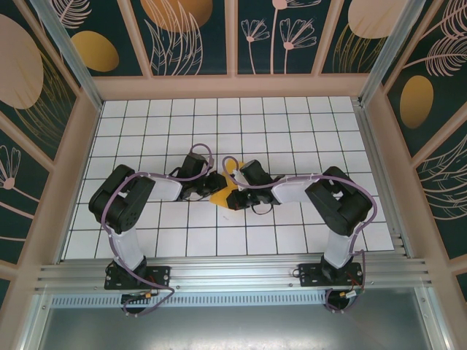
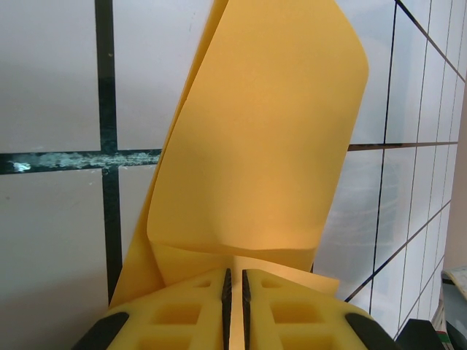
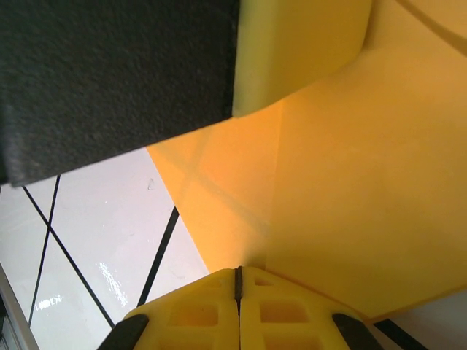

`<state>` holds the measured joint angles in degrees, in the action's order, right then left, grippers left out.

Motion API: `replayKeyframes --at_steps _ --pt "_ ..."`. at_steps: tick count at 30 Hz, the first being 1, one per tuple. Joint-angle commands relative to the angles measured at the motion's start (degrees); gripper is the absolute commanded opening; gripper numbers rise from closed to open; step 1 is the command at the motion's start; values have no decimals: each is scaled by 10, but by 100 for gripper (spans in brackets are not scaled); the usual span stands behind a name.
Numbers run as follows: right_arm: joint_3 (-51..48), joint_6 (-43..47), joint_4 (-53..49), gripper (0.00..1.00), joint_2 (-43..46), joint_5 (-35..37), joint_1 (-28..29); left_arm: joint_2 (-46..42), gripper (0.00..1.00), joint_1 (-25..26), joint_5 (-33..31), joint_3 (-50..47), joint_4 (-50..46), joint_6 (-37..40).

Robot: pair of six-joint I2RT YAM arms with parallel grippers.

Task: Fold a paper plane with a square sheet of paper (pick it up from the middle)
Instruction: Fold the triangle a second time at the center of the table.

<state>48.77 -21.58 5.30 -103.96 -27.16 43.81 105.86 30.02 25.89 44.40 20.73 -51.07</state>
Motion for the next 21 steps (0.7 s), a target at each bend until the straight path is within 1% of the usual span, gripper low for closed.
replayKeyframes --at_steps 1,9,18,21 --pt "-17 -5 -28 8 0 14 -5 24 15 -3 -50 -19 -71 21" --pt "0 6 -54 8 45 4 -4 25 15 -4 -50 -19 -73 21" --pt "-13 3 -57 8 -16 34 -7 26 14 -3 -48 -18 -72 21" --pt "-14 3 -71 7 -5 49 -7 25 14 -3 -49 -19 -73 22"
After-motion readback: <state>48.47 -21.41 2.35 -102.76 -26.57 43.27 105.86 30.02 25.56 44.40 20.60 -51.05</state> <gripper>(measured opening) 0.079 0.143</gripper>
